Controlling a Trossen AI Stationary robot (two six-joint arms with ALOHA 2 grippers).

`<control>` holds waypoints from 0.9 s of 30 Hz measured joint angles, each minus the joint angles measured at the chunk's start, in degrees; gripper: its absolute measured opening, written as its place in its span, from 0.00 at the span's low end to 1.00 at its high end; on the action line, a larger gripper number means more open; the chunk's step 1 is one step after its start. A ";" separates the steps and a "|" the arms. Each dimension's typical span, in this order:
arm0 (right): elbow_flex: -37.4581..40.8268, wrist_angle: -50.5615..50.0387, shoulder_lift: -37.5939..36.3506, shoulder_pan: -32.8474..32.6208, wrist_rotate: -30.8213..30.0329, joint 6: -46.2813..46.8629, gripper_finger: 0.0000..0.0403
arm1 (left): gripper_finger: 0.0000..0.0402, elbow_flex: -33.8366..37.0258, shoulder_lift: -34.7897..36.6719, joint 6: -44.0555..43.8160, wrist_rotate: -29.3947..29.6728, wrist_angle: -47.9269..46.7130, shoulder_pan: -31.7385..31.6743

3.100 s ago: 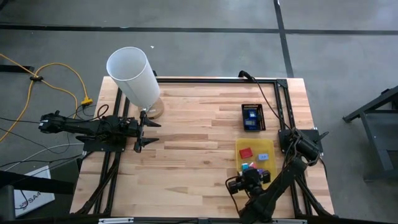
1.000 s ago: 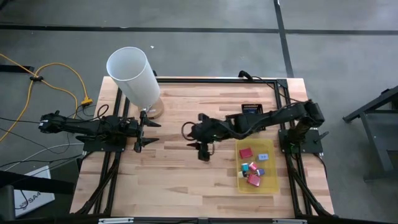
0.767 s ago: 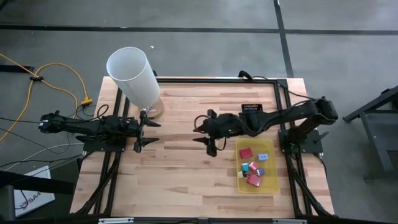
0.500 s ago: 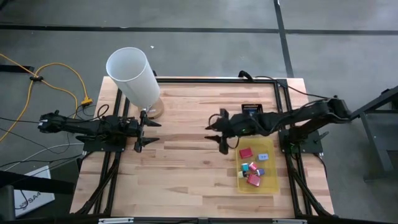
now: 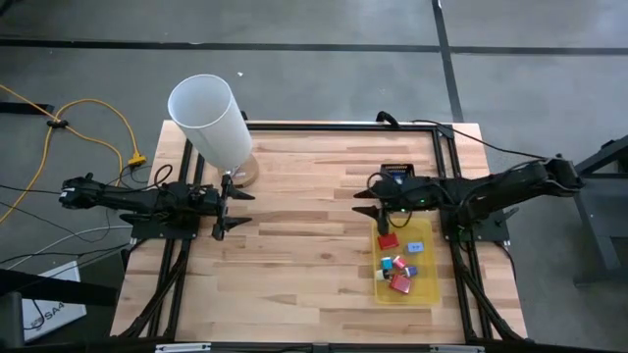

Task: Pick & Place Office items
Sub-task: Return to Home Position

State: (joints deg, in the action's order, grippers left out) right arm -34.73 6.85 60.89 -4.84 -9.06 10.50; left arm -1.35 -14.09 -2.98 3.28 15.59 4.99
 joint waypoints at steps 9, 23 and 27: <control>12.97 4.93 -12.03 0.13 0.05 -1.64 0.40 | 0.73 -0.01 0.00 0.02 -0.02 0.02 0.00; 24.98 5.23 -29.71 0.13 0.61 -1.77 0.40 | 0.73 0.00 0.00 0.02 -0.02 -0.01 0.00; 26.74 5.10 -33.02 0.13 0.65 -2.69 0.40 | 0.73 -0.01 0.00 0.01 -0.02 0.00 0.00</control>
State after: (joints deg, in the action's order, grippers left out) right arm -8.00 11.96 27.87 -4.71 -8.41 7.82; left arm -1.36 -14.09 -2.97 3.27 15.59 4.99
